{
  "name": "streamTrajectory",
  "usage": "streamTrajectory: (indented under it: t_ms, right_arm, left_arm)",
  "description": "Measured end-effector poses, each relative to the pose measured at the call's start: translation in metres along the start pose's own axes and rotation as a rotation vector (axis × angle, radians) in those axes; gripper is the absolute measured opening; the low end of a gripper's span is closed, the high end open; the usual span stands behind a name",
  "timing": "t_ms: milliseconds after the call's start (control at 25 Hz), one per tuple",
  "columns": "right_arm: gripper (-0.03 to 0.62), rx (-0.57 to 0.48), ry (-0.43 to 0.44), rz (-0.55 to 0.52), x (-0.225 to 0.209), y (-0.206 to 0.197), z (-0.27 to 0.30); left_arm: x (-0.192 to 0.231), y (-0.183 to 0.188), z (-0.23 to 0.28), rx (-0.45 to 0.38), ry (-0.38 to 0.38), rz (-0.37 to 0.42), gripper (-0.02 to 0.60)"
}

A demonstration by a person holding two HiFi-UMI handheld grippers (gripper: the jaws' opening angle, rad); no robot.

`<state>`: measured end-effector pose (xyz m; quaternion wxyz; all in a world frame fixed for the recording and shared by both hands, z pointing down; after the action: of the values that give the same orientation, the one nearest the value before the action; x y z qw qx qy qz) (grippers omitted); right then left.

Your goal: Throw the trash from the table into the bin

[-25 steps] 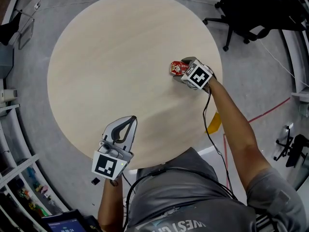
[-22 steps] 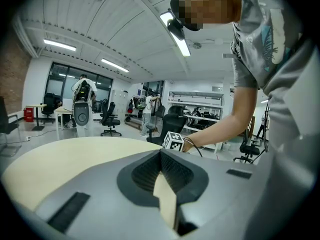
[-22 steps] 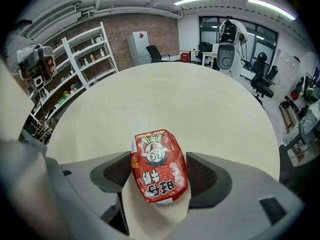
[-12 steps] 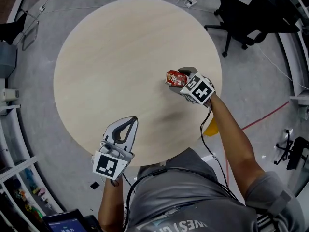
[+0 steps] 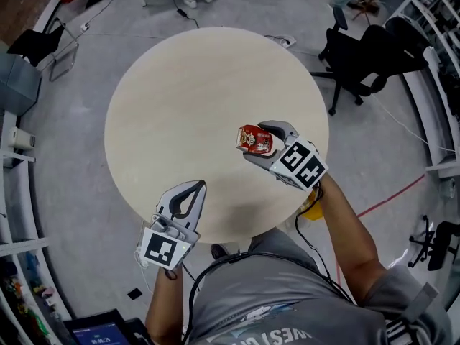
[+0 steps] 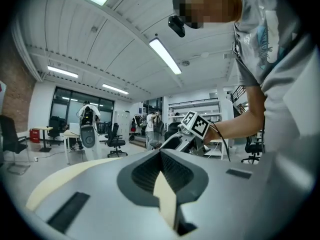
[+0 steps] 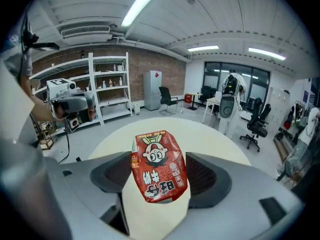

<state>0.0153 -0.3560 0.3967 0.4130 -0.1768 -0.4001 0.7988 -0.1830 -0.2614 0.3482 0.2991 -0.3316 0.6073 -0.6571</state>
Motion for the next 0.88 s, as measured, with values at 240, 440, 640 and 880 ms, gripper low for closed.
streamTrajectory:
  t_ms: [240,440,640,880]
  right_arm:
    - [0.348,-0.106,-0.016,-0.094,0.091,0.073,-0.053]
    - [0.350,-0.170,-0.041,-0.154,0.178,0.120,-0.080]
    - [0.348,-0.222,-0.076,-0.191,0.244,0.148,-0.102]
    - [0.348,-0.233,-0.126,-0.210,0.309,0.145,-0.150]
  left_arm:
    - [-0.019,0.047,-0.071,-0.100,0.016,0.085,0.043]
    - [-0.029,0.079,-0.145,-0.169,0.012,0.149,0.043]
    - [-0.035,0.097,-0.197,-0.227,-0.005,0.185,0.043]
    - [-0.073,0.104,-0.227,-0.279,-0.070,0.192,0.043]
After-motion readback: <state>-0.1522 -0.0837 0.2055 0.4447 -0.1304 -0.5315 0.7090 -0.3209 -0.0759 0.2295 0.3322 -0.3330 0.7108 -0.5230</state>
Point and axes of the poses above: the fingertips, and each gripper's own axes: z forward along the fingers, x to its left, y out of its top, the point moved 6 cm from there along -z, backward along the fingers, and after that the axes turned 1 degree about -x, right-handed, at the moved point
